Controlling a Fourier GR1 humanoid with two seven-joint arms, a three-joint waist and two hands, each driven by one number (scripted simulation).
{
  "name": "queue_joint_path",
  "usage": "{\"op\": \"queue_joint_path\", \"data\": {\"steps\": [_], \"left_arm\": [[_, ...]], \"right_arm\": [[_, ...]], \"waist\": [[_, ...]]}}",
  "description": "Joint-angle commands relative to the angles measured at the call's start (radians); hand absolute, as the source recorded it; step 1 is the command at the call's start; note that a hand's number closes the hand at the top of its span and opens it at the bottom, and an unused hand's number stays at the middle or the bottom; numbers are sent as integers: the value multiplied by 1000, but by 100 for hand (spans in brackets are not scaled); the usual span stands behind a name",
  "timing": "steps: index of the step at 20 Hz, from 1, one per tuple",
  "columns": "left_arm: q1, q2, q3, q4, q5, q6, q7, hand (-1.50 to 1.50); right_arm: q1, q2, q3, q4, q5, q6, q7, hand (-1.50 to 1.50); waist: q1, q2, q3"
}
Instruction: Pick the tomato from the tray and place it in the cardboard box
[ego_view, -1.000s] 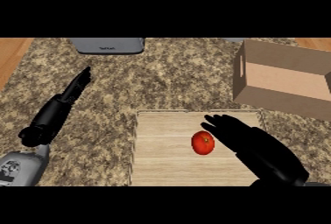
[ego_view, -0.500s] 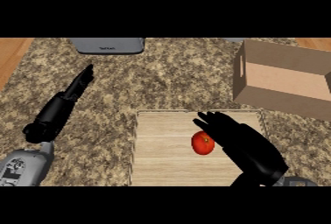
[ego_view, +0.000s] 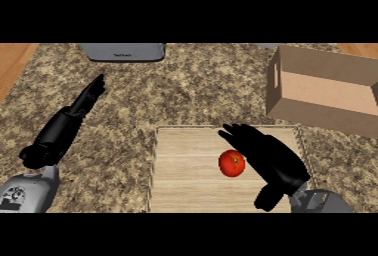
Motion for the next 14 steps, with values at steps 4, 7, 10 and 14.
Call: {"op": "queue_joint_path", "data": {"steps": [4,7,10,14], "left_arm": [[-29,-7,76,81,-15,-69,-50,0],[-6,-37,64,45,-42,-50,-46,0],[13,-67,46,-7,-64,-47,2,0],[-17,-63,85,49,-63,-76,-28,0]], "right_arm": [[25,18,-38,33,39,7,-97,-150],[31,87,26,111,131,-52,-56,-150],[-12,113,-9,154,154,-45,-49,-150],[27,81,-45,223,176,-100,-133,-150]], "waist": [[-3,0,0],[-1,0,0],[0,0,0],[-1,0,0]]}}
